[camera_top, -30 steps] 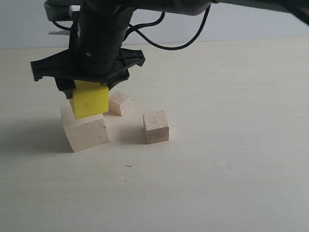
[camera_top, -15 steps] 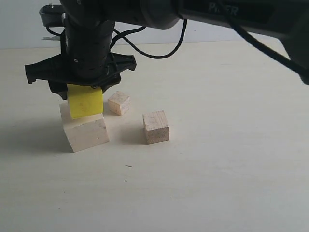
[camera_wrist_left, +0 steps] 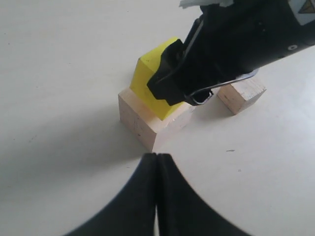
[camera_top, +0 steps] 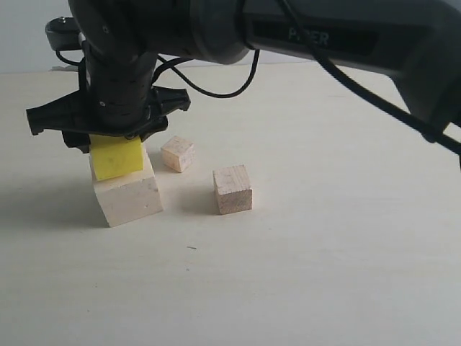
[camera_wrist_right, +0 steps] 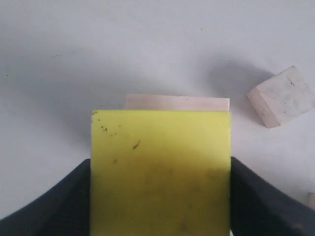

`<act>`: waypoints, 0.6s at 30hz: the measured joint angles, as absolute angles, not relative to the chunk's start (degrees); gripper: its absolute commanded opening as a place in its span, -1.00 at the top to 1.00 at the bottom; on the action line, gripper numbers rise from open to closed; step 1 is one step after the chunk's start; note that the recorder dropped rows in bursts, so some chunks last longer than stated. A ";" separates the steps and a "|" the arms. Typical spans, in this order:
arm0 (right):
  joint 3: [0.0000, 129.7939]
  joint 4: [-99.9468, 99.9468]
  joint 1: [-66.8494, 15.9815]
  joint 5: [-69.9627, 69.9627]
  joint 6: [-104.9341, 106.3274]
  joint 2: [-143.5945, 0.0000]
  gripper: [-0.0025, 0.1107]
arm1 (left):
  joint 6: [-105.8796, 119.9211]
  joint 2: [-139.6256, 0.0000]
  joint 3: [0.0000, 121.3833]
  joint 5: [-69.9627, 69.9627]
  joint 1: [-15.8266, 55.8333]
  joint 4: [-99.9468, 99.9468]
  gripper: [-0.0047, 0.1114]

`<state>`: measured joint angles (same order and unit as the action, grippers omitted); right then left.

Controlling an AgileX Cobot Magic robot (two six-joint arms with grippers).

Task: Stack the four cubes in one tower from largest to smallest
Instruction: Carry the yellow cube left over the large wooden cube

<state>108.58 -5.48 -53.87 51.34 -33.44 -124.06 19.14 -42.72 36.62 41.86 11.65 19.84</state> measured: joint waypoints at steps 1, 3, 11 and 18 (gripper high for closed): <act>108.58 -6.12 -53.87 51.34 -33.44 -124.06 0.96 | 19.14 -42.72 36.62 41.86 11.65 19.84 0.92; 108.58 -6.75 -53.87 51.34 -33.57 -124.06 0.96 | 19.14 -42.72 36.62 41.86 11.65 19.84 0.92; 108.58 -7.44 -53.87 51.34 -33.66 -124.46 0.96 | 19.14 -42.72 36.62 41.86 11.65 19.84 0.92; 108.62 -6.61 -53.87 51.22 -33.66 -125.66 0.74 | 19.14 -42.72 36.62 41.86 11.65 19.84 0.92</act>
<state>108.62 -6.61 -53.87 51.22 -33.66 -125.66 19.14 -42.72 36.62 41.86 11.65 19.84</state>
